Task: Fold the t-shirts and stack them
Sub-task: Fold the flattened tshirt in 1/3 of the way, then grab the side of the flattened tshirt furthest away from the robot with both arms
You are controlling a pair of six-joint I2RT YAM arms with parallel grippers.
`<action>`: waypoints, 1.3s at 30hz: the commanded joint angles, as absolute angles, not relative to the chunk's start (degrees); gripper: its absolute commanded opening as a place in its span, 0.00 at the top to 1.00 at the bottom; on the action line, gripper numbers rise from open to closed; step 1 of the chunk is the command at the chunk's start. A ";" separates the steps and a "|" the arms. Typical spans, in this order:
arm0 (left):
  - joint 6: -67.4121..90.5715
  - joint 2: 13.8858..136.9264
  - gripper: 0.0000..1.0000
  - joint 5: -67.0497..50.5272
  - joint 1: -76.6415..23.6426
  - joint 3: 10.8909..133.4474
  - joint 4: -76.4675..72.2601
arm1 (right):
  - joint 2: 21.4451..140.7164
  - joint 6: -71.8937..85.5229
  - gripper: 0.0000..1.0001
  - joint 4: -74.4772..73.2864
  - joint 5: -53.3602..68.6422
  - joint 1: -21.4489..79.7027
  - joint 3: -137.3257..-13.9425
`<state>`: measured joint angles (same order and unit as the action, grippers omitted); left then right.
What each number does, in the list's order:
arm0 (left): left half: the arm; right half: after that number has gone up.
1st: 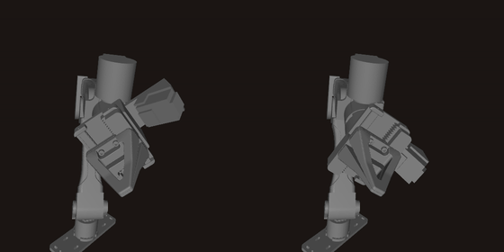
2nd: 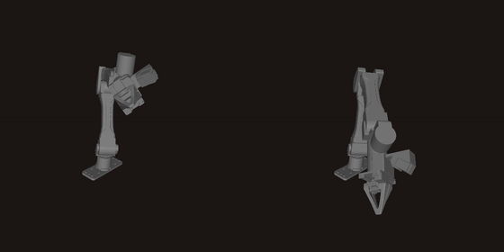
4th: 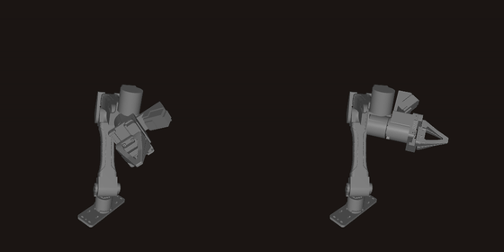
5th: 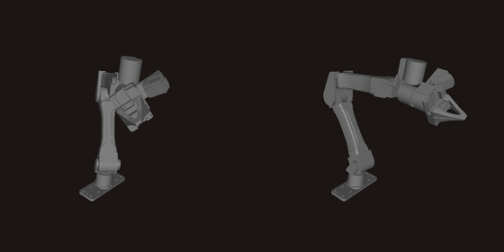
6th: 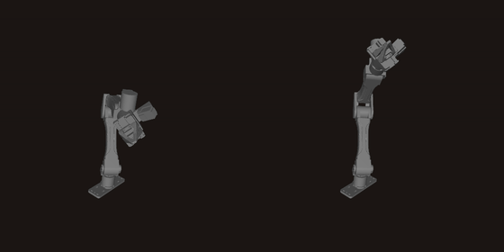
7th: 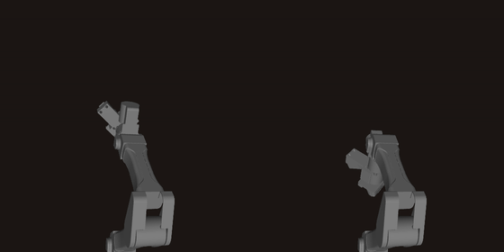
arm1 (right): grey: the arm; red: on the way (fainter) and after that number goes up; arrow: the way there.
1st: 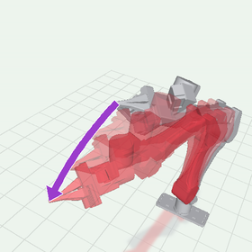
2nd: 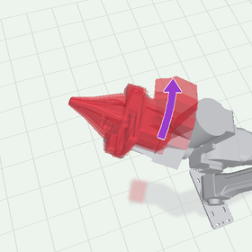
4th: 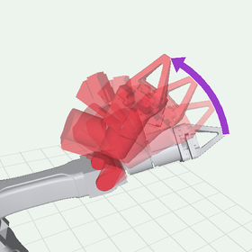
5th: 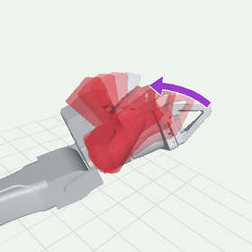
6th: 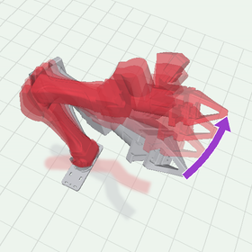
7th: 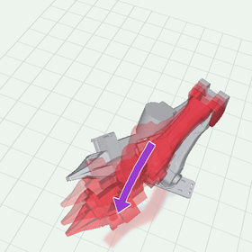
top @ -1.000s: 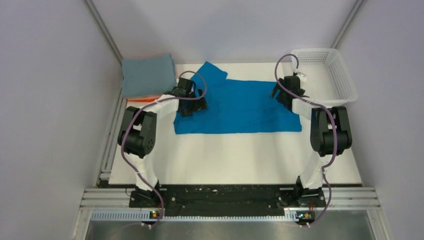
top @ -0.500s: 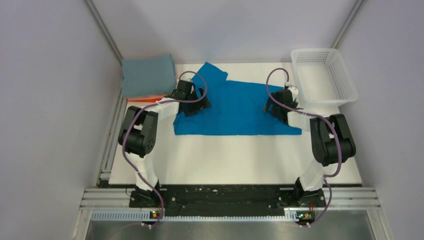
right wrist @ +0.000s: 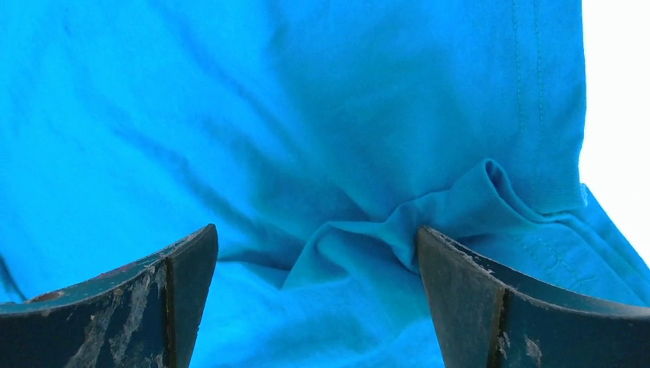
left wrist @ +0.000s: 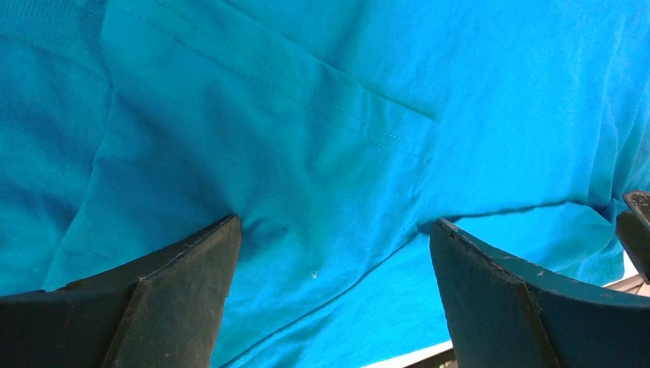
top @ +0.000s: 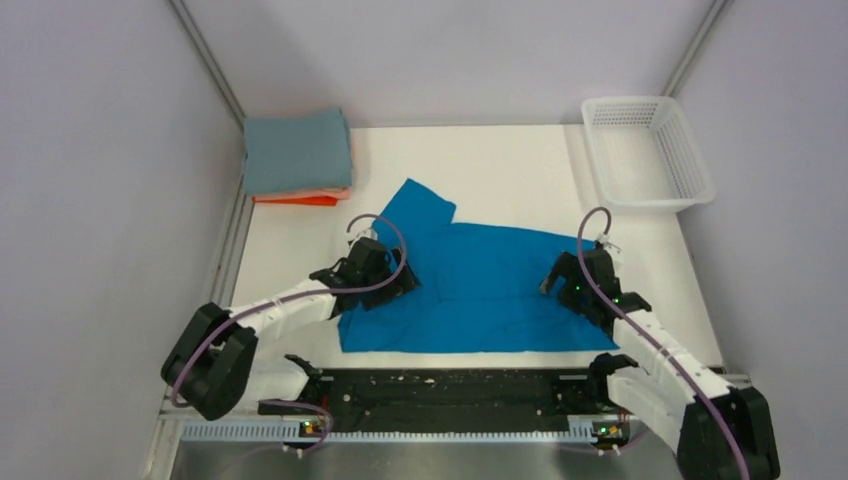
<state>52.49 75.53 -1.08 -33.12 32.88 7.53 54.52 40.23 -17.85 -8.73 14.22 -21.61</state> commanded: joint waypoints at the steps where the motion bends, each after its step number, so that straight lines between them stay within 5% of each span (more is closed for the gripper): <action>1: 62.92 71.16 0.01 4.99 -37.37 26.74 27.19 | 45.60 45.68 0.01 -30.54 -4.70 15.15 -18.00; 10: 61.76 62.62 0.01 6.91 -38.76 30.54 29.90 | 43.07 41.41 0.01 -29.66 -11.15 15.13 -25.77; 18: 51.34 66.47 0.01 20.31 -37.58 48.44 31.67 | 44.12 36.09 0.01 -22.83 -17.26 15.04 -33.40; 26: 36.83 90.62 0.01 12.71 -24.26 73.20 27.19 | 49.88 31.28 0.01 -20.03 -20.31 14.96 -35.30; 33: 25.69 118.17 0.01 12.22 -21.29 103.87 39.43 | 53.38 29.53 0.01 -19.56 -21.49 14.12 -35.52; 39: 24.31 132.73 0.12 11.01 -19.48 119.57 43.85 | 54.36 28.83 0.01 -18.70 -21.47 13.39 -34.88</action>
